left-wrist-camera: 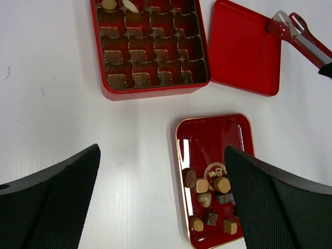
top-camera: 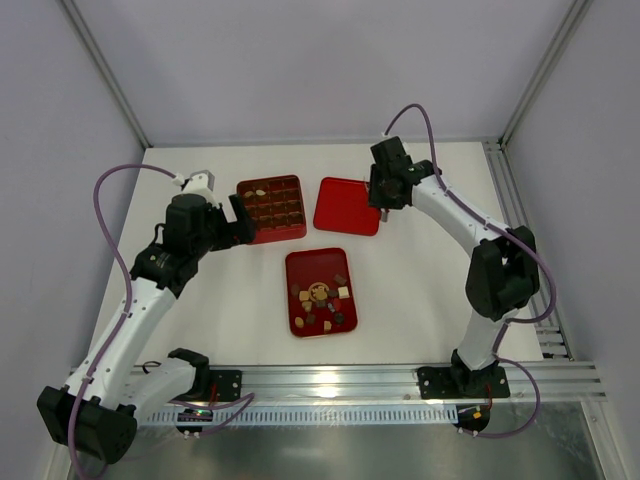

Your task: Pack the chocolate

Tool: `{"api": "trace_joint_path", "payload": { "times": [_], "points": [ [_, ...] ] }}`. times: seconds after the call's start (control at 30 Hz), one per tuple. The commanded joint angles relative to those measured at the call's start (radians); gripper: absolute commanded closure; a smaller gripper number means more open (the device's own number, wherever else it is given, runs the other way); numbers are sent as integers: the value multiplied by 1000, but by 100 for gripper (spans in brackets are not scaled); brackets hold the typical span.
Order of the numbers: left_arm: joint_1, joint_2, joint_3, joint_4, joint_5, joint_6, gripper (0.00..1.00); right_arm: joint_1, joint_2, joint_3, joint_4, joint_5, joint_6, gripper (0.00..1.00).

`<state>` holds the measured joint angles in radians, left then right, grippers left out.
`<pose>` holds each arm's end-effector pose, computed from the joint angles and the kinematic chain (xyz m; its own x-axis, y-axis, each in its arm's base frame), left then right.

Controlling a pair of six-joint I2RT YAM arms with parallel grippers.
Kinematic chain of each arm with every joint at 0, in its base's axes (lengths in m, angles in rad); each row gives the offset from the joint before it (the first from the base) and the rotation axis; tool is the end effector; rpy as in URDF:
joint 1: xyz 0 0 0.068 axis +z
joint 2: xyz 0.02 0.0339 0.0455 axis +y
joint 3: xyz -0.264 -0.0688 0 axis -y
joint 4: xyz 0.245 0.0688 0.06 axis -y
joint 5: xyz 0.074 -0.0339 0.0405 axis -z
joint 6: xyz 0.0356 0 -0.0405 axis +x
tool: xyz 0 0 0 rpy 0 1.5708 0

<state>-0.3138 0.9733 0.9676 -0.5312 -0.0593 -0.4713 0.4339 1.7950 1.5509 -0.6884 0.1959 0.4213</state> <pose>0.2013 -0.0631 0.3343 -0.5514 -0.2976 -0.7794 0.0105 0.9317 -0.3632 0.3621 0.1601 0.2824 -0.7906 0.0758 -0.6077 0.0177 0.9947 0.1010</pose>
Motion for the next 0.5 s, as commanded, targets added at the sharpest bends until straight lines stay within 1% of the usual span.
{"api": "trace_joint_path", "payload": {
  "times": [0.0,0.47],
  "points": [
    [5,-4,-4,39,6,-6,0,-4,-6,54,9,2,13,58],
    [5,-4,-3,37,4,-6,0,-26,40,60,15,-6,23,58]
  ]
}}
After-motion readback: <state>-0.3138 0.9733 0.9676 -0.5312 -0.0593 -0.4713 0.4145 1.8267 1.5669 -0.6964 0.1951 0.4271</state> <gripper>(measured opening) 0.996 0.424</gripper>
